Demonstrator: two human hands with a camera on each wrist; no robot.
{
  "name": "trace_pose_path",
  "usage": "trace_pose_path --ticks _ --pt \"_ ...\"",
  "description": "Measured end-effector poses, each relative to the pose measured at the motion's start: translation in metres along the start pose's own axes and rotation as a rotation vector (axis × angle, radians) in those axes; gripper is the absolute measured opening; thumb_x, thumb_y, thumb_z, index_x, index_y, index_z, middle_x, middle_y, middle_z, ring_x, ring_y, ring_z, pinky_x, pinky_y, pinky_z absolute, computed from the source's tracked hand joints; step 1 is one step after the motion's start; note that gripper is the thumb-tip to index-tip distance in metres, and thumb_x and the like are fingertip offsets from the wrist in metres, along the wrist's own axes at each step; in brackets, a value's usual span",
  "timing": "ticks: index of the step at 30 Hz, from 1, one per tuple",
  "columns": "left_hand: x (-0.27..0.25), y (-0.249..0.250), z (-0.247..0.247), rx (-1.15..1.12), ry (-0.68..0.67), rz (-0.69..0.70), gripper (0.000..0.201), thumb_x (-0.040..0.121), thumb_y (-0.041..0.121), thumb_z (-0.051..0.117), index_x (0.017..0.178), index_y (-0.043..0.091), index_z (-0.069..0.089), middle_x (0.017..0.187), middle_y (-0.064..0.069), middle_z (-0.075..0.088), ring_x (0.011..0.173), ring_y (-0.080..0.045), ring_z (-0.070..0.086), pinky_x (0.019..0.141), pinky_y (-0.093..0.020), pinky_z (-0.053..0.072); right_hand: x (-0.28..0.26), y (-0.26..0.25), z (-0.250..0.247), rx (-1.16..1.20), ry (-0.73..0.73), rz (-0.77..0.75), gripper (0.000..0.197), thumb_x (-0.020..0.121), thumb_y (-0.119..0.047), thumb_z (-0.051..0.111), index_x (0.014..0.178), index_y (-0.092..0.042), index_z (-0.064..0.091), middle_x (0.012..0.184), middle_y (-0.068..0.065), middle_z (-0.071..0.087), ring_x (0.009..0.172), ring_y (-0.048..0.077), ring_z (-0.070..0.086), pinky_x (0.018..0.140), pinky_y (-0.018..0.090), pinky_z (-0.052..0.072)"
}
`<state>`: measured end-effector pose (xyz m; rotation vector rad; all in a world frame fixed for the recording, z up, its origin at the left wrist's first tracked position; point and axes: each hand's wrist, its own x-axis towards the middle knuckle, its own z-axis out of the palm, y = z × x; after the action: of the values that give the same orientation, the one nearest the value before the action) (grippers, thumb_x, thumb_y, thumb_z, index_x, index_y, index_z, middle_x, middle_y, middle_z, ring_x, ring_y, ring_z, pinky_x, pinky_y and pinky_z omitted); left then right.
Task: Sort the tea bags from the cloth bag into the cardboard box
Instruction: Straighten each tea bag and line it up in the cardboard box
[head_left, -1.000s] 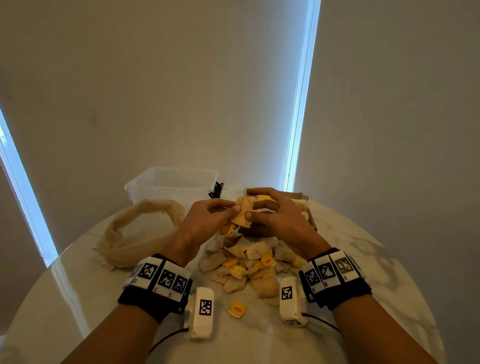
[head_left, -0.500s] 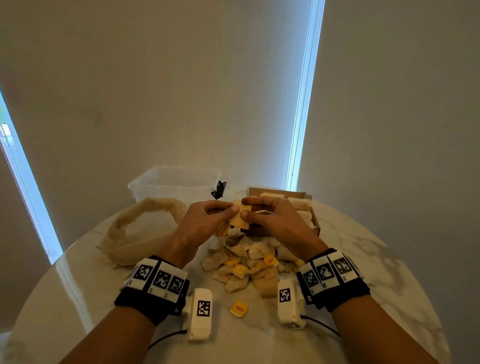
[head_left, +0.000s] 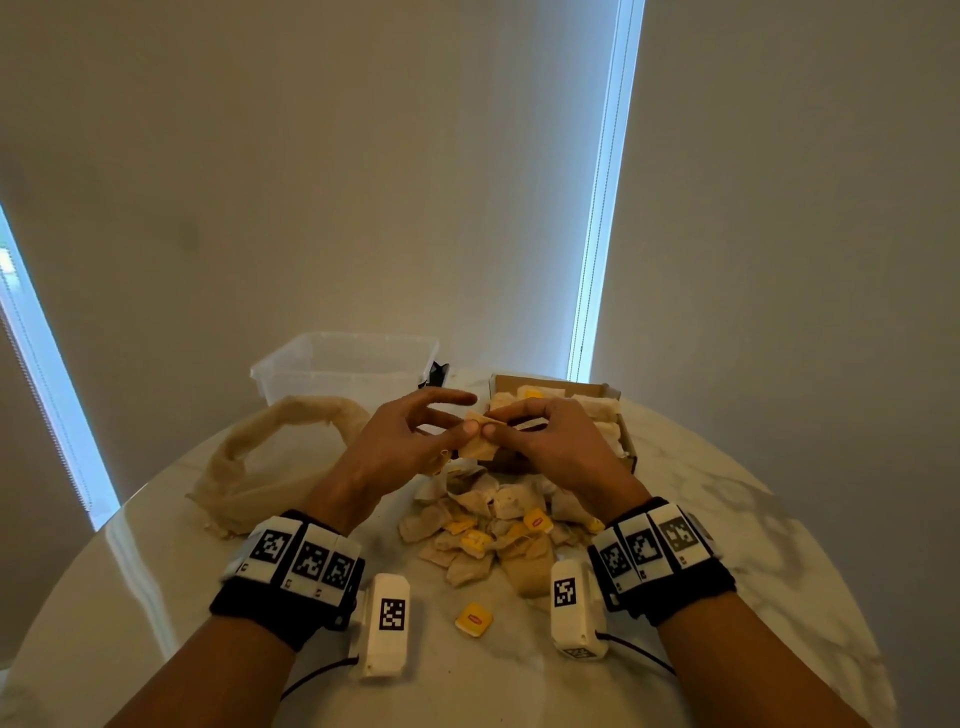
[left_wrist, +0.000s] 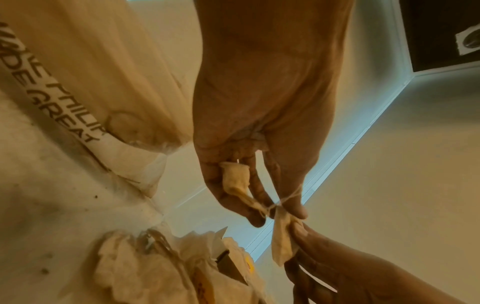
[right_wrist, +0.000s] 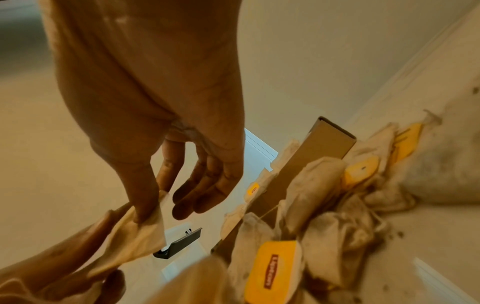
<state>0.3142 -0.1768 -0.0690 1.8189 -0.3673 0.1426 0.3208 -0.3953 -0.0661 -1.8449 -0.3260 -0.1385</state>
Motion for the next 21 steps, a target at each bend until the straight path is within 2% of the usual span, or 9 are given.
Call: trace_pose_path --ticks 2,5,9,11,14,17,19,21 --pt "0.001 0.0 0.0 0.035 -0.028 -0.027 0.034 0.088 0.042 0.082 0.121 0.038 0.074 0.108 0.008 0.078 0.09 -0.012 0.077 0.067 -0.022 0.059 0.0 -0.003 -0.001 -0.045 -0.012 -0.005 0.016 0.091 -0.027 0.084 0.107 -0.023 0.084 0.099 -0.006 0.081 0.091 0.014 0.078 0.084 0.041 0.067" --pt "0.002 -0.002 0.0 0.036 0.013 -0.048 0.027 0.087 0.039 0.083 0.111 0.029 0.079 0.101 0.005 0.079 0.084 -0.011 0.077 0.065 -0.022 0.058 0.001 -0.006 -0.004 -0.073 -0.051 0.025 0.016 0.092 -0.027 0.083 0.107 -0.021 0.084 0.096 -0.003 0.081 0.088 0.013 0.078 0.084 0.042 0.067" --pt "0.002 -0.002 -0.001 0.003 0.03 -0.072 0.024 0.088 0.035 0.084 0.107 0.021 0.081 0.093 0.003 0.081 0.079 -0.009 0.076 0.063 -0.021 0.055 0.005 -0.014 -0.018 -0.166 -0.096 0.035 0.016 0.093 -0.04 0.079 0.105 -0.032 0.084 0.104 -0.006 0.079 0.103 0.018 0.075 0.093 0.047 0.064" --pt "0.002 -0.002 -0.001 -0.021 0.034 -0.088 0.024 0.089 0.033 0.083 0.109 0.02 0.08 0.091 0.003 0.081 0.078 -0.009 0.076 0.063 -0.02 0.055 0.011 -0.029 -0.027 -0.235 -0.116 -0.023 0.017 0.095 -0.035 0.077 0.113 -0.032 0.08 0.111 -0.011 0.077 0.107 0.012 0.072 0.098 0.043 0.062" --pt "0.002 -0.002 -0.001 -0.052 0.019 -0.099 0.025 0.09 0.033 0.083 0.11 0.018 0.079 0.092 0.002 0.081 0.078 -0.009 0.076 0.063 -0.02 0.056 0.019 -0.055 -0.026 -0.386 -0.306 -0.081 0.02 0.094 -0.022 0.08 0.113 -0.025 0.075 0.115 -0.009 0.076 0.11 0.01 0.071 0.103 0.04 0.059" --pt "0.001 0.002 0.0 -0.036 0.002 -0.104 0.02 0.091 0.031 0.081 0.108 0.02 0.079 0.09 0.004 0.081 0.077 -0.007 0.076 0.06 -0.018 0.056 0.031 -0.073 -0.014 -0.642 -0.505 -0.123 0.014 0.091 -0.018 0.082 0.098 -0.028 0.076 0.11 -0.009 0.076 0.11 0.011 0.07 0.107 0.041 0.055" --pt "0.001 0.003 0.001 -0.036 -0.005 -0.105 0.021 0.092 0.03 0.08 0.109 0.019 0.078 0.09 0.004 0.081 0.074 -0.005 0.075 0.058 -0.016 0.055 0.04 -0.08 -0.009 -0.785 -0.555 -0.139 0.015 0.089 -0.019 0.084 0.091 -0.031 0.077 0.105 -0.011 0.077 0.107 0.01 0.069 0.105 0.04 0.054" --pt "0.002 0.004 0.002 -0.046 0.001 -0.101 0.023 0.091 0.031 0.08 0.11 0.018 0.078 0.09 0.005 0.081 0.074 -0.005 0.075 0.058 -0.014 0.054 0.046 -0.088 -0.006 -0.875 -0.557 -0.131 0.012 0.088 -0.02 0.085 0.092 -0.029 0.079 0.101 -0.01 0.077 0.101 0.009 0.069 0.098 0.033 0.054"
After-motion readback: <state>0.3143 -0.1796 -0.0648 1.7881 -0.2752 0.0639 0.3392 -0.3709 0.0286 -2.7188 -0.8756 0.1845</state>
